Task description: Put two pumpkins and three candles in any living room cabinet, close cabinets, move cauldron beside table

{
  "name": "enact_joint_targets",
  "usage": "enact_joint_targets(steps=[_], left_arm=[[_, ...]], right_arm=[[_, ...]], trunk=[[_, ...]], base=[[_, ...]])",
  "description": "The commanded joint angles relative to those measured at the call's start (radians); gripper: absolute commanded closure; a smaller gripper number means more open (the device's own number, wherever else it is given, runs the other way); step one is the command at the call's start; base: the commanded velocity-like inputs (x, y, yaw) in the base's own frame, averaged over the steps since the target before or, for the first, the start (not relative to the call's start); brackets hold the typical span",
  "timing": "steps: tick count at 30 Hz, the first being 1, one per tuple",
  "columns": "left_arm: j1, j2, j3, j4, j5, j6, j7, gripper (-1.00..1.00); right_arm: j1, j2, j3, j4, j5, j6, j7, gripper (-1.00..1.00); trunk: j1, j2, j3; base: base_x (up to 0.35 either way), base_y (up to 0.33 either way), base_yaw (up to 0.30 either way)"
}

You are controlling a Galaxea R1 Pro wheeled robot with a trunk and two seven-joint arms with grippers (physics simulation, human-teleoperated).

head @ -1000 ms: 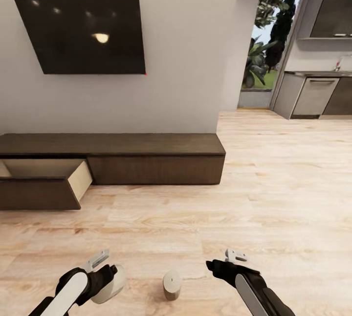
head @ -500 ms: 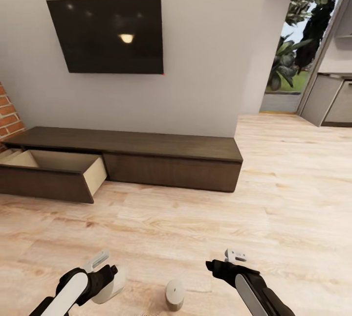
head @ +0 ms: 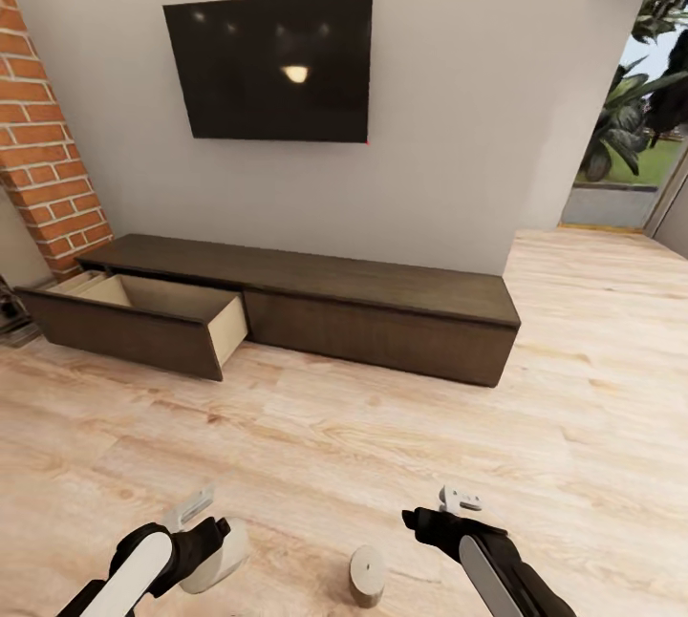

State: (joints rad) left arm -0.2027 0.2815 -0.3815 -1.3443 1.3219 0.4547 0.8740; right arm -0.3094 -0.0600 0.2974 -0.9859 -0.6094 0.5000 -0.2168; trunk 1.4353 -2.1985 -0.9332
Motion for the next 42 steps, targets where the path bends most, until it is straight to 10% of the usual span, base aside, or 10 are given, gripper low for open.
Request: enact_joint_targets(steps=[1,9,42], left_arm=[[-0.001,0.001,-0.002,0.000,0.002,0.004,0.005,1.00],[-0.001,0.001,-0.002,0.000,0.002,0.004,0.005,1.00],[-0.001,0.001,-0.002,0.000,0.001,0.004,0.005,1.00]], right_arm=[[0.000,-0.001,0.004,-0.002,-0.010,0.002,-0.010,-1.00],[0.000,-0.002,0.069,-0.001,-0.012,0.000,-0.016,-1.00],[-0.001,-0.002,0.127,0.098,-0.014,-0.089,0.025,-1.00]], trunk=[[0.000,0.000,-0.001],[0.000,0.000,-0.004],[0.000,0.000,-0.015]], base=[[0.000,0.000,0.276],[0.002,-0.041,0.276],[0.049,-0.060,0.115]])
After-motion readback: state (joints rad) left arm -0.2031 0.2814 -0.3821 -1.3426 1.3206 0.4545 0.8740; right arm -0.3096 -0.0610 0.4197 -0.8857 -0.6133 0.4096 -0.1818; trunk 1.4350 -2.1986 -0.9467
